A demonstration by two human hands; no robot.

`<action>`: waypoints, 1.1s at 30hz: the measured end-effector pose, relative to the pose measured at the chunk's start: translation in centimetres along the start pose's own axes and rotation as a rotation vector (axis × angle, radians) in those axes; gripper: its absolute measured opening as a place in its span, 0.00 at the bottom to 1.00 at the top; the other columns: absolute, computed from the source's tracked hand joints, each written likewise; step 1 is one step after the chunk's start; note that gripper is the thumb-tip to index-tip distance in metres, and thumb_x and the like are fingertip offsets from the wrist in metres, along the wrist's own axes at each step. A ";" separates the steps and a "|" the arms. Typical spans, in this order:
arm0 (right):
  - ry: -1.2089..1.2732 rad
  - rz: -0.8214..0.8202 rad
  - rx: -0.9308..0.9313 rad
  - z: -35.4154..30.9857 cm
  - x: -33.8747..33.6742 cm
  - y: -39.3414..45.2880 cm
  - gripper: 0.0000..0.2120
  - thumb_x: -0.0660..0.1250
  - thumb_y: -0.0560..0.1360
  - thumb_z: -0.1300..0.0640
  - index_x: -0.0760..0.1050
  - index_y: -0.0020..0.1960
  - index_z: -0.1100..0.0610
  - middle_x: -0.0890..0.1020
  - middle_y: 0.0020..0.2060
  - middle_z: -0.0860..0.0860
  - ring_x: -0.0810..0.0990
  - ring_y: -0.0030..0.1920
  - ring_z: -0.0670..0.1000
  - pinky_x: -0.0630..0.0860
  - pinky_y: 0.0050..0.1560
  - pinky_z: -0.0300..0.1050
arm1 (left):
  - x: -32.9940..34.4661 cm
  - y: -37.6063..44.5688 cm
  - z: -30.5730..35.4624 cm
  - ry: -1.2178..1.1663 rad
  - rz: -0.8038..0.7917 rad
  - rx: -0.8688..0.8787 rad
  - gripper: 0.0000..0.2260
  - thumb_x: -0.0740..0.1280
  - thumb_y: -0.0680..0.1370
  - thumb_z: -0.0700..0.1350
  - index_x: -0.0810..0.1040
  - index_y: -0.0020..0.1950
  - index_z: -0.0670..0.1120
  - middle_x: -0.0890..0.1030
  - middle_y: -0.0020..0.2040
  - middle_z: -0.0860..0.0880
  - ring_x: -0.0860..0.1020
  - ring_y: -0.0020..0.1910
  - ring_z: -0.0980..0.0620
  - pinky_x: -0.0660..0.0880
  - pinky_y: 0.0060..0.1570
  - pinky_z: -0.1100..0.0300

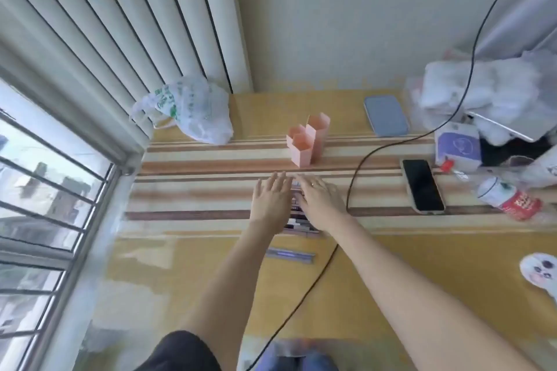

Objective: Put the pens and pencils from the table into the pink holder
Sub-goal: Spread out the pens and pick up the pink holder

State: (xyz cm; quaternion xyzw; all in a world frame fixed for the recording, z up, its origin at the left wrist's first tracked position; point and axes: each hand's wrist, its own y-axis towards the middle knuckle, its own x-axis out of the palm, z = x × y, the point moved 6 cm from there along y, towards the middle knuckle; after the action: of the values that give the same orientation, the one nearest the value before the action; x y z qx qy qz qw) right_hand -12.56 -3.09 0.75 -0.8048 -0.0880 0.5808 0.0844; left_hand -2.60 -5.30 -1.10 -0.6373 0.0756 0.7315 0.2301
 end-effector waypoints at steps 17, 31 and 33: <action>-0.020 0.341 0.015 1.7 12.9 0.4 0.33 0.29 0.80 0.45 0.61 0.75 0.53 0.63 0.75 0.48 0.59 0.76 0.49 0.48 0.71 0.53 | 10.9 -3.2 -1.6 -0.077 0.302 -0.137 0.27 0.37 0.81 0.54 0.55 0.77 0.47 0.56 0.76 0.52 0.47 0.75 0.55 0.39 0.72 0.49; 0.036 0.328 -0.039 1.7 12.9 -0.4 0.22 0.44 0.83 0.48 0.57 0.77 0.48 0.55 0.77 0.44 0.49 0.77 0.44 0.45 0.74 0.49 | 11.2 -4.5 -1.3 -0.113 0.345 -0.097 0.23 0.44 0.82 0.51 0.51 0.77 0.48 0.53 0.78 0.51 0.48 0.77 0.54 0.42 0.74 0.49; 0.011 0.319 -0.046 1.7 13.0 -0.6 0.22 0.43 0.83 0.49 0.55 0.77 0.48 0.54 0.77 0.44 0.48 0.77 0.44 0.45 0.75 0.49 | 11.3 -5.6 -1.3 -0.112 0.356 -0.094 0.23 0.44 0.82 0.51 0.50 0.77 0.48 0.52 0.78 0.50 0.46 0.77 0.54 0.42 0.73 0.50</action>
State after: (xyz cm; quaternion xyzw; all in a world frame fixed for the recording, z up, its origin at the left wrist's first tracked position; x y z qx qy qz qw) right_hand -10.17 0.70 -11.64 -0.8136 0.0279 0.5801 -0.0270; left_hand 0.02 1.85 -11.23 -0.5822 0.1400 0.7978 0.0708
